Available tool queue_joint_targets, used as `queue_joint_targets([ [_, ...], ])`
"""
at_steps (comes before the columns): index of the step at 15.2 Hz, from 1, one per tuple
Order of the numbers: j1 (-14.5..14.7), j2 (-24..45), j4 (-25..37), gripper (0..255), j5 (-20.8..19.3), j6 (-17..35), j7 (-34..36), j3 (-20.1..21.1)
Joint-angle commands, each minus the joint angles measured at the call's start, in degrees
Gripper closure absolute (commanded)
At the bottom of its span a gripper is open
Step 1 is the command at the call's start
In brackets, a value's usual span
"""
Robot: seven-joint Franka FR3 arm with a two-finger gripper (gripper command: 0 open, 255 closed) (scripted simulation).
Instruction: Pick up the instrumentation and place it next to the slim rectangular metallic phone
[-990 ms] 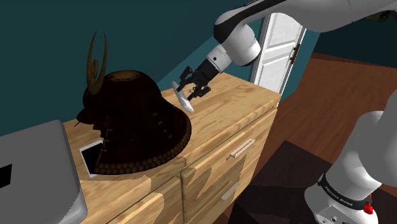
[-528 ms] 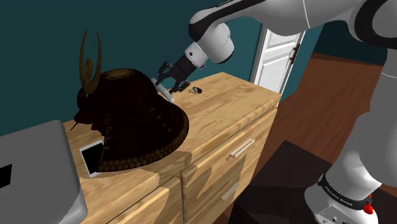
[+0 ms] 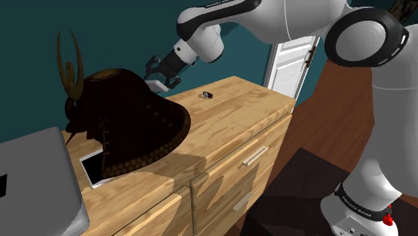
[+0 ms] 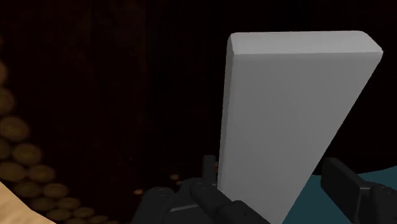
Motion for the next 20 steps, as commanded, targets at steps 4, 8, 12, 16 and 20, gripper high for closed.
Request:
queue_joint_targets([
  [4, 1.8, -8.6, -10.8, 0, 0.9, 5.2, 2.3, -0.3],
  [8, 4.5, -18.9, -22.6, 0, -0.2, 11.5, 8.4, -0.5],
  [12, 5.4, -20.0, -24.6, 0, -0.6, 13.9, 10.5, 0.0],
  [16, 5.8, -17.0, -22.6, 0, 0.1, 15.2, 10.0, 0.6],
  [20, 6.0, -15.8, -21.8, 0, 0.4, 15.8, 9.8, 0.8],
])
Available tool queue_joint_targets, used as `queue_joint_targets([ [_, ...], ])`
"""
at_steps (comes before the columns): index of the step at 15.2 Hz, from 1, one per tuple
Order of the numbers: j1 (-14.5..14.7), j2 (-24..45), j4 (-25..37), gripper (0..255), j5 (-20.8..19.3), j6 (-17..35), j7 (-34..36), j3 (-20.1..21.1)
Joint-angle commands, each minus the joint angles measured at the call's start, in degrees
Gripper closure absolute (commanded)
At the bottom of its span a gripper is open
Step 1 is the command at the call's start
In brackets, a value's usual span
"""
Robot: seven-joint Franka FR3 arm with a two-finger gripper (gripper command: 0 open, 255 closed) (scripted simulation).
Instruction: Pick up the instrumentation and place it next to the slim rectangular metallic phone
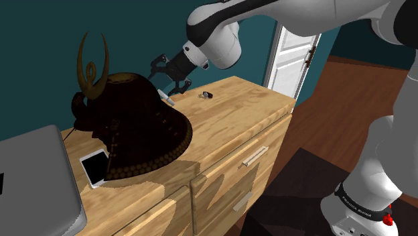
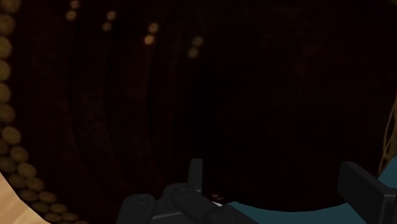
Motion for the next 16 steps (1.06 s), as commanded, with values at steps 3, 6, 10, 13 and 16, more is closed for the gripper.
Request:
queue_joint_targets([
  [3, 0.0, 0.1, 0.1, 0, 0.0, 0.0, -0.1, 0.0],
  [6, 0.0, 0.1, 0.1, 255, 0.0, 0.0, 0.0, 0.0],
  [10, 0.3, -0.2, -0.3, 255, -0.1, 0.4, 0.3, 0.1],
  [13, 0.1, -0.3, 0.6, 255, -1.3, -0.7, 1.4, -0.3],
  [16, 0.1, -0.2, 0.4, 255, -0.7, -0.4, 0.8, -0.2],
])
